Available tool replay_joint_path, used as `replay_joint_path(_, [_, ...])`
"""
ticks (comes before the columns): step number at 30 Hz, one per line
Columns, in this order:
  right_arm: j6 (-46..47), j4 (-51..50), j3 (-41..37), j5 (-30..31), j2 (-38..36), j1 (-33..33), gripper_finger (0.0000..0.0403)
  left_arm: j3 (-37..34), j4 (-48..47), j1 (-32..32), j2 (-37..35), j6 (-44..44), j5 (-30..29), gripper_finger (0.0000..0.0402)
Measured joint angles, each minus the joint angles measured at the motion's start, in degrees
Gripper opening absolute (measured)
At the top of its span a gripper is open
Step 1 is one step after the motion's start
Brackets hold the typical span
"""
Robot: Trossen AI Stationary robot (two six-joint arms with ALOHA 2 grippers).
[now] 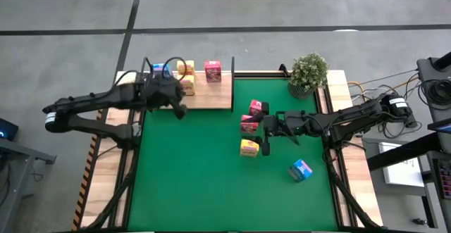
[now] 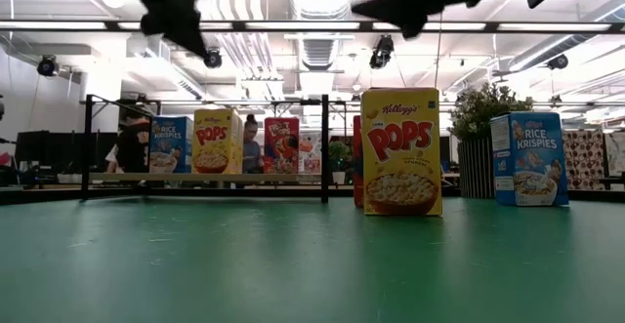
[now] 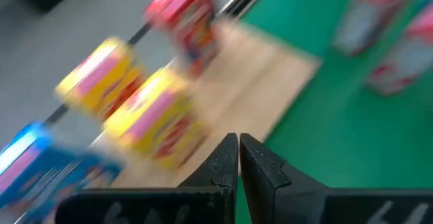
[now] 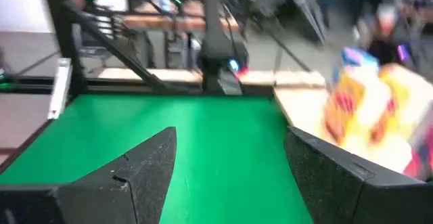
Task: Stack cereal on shelf
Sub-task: Put the top red cereal box aligned with the red cereal box on the shelf
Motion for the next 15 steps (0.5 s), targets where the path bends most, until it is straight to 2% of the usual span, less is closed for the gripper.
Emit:
replay_joint_path(3, [5.97,-10.82,2.67,5.67,-0.35,-0.31,0.0263,-0.03,4.22,-7.19,-0.96,-0.03,-0.70,0.0000])
replay_joint_path(7, [14.23,-33.15,11.23,11.59,0.31,-2.51,0.0263,-0.05,7.73,-15.94,-1.07,0.02,-5.50,0.0000])
replay_joint_path(12, [17.78,-57.27,21.51,8.90,3.56,-9.04,0.0263,-0.08,8.07,-25.37,-0.54,-0.66,-13.45,0.0000])
replay_joint_path(15, [12.18,-66.75,24.95,5.50,5.86,-13.68,0.0263,-0.08,8.23,-29.75,0.03,-1.65,-17.04,0.0000])
